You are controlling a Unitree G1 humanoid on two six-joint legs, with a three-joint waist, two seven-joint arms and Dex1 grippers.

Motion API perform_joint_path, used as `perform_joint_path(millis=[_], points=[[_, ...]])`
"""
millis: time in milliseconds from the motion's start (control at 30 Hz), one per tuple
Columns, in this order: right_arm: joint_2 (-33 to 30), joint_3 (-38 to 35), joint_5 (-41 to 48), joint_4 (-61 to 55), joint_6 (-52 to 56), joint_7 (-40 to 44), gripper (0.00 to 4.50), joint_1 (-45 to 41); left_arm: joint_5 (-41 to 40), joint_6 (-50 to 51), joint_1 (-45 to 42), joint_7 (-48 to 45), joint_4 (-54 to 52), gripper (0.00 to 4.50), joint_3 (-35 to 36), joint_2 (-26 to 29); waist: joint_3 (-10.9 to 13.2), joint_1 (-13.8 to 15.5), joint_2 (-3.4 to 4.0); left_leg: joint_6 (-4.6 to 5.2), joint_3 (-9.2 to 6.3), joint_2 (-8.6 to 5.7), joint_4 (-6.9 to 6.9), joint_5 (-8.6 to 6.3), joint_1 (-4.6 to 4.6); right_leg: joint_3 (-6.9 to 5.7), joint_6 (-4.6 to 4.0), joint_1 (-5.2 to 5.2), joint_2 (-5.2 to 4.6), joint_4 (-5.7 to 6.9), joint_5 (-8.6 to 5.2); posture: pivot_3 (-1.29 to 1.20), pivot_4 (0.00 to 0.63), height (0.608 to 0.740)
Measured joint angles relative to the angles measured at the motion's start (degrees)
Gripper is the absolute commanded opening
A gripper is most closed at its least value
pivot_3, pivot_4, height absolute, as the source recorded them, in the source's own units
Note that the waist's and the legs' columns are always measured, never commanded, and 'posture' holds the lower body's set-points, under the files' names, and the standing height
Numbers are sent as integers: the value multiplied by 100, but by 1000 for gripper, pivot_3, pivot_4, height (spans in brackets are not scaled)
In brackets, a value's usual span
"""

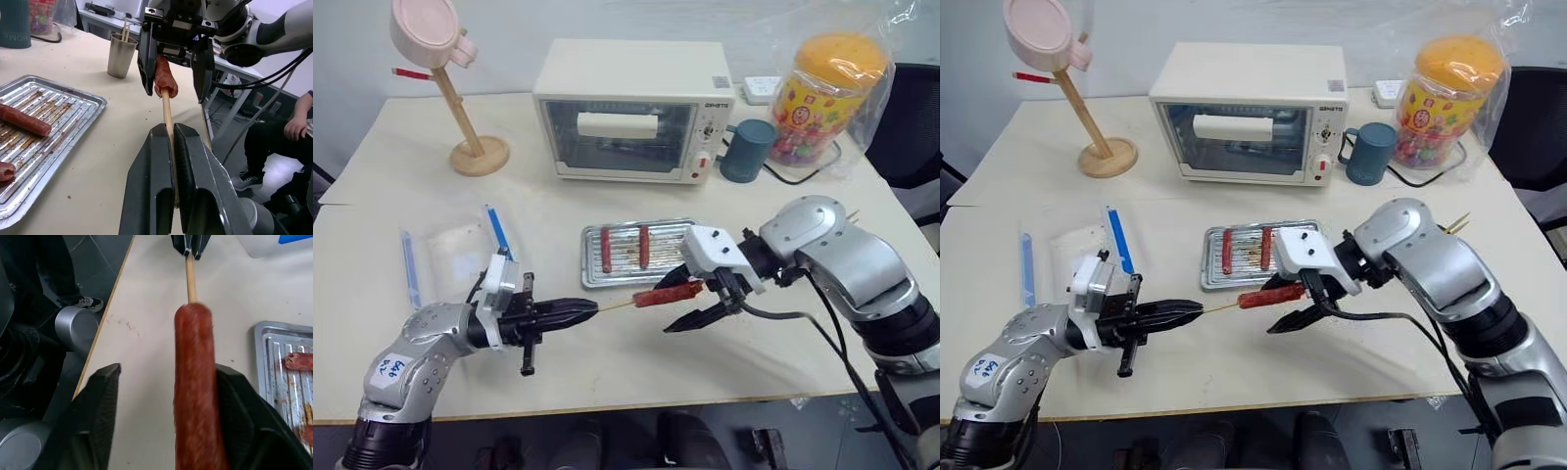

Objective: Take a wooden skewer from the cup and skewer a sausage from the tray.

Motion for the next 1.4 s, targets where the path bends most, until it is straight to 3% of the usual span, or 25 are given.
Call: perform_joint_path(millis=[100, 300, 500, 600, 800, 1133, 1400], points=[[-42, -467, 177, 10, -223, -13, 4462, 148, 0, -25, 264, 64, -25, 0, 142, -13, 0, -5, 0, 0, -1, 1, -2, 0, 0, -2, 0, -1, 1, 0, 0, 0, 150, 740], [447, -1781, 1073, 43, -1043, -124, 4491, 1012, -307, -164, 875, 472, -296, 0, 889, -297, 0, 13, -3, 0, -1, 0, 2, 0, 0, -1, 1, 4, -1, 0, 0, 0, 150, 740], [673, -2965, 1599, -44, -999, -1159, 4491, 2103, -723, -306, 1394, 1172, -424, 0, 1930, -701, 0, 29, -5, 0, -1, 0, 4, 0, 4, -1, 1, 9, -2, 3, 0, 0, 150, 740], [1285, -3329, 1495, -443, -1607, -1803, 4491, 2735, -916, -536, 1324, 1883, -411, 0, 2505, -1122, -1, 27, -7, -1, -1, 1, 2, 0, 6, -1, 1, 9, 1, 7, 0, 0, 150, 740], [1636, -3417, 1351, -984, -2273, -2363, 4491, 3832, -986, -1019, 938, 3275, -16, 0, 3133, -1710, -3, 24, -11, -2, 3, -1, 4, 0, 15, 2, 2, 15, 1, 12, 1, 0, 150, 740], [1709, -3201, 1274, -1119, -2614, -2691, 4491, 3987, -930, -1163, 721, 4219, 645, 0, 3196, -1945, -13, 24, -27, -2, 2, -1, 3, 1, 19, 3, 2, 18, 2, 12, 1, 0, 150, 740], [1541, -3028, 1264, -1066, -2620, -2688, 4500, 3818, -995, -727, 705, 4455, 752, 1893, 3074, -1739, -14, 17, -30, -2, 2, -1, 2, 0, 20, 4, 2, 17, 2, 11, 1, 0, 150, 740]])
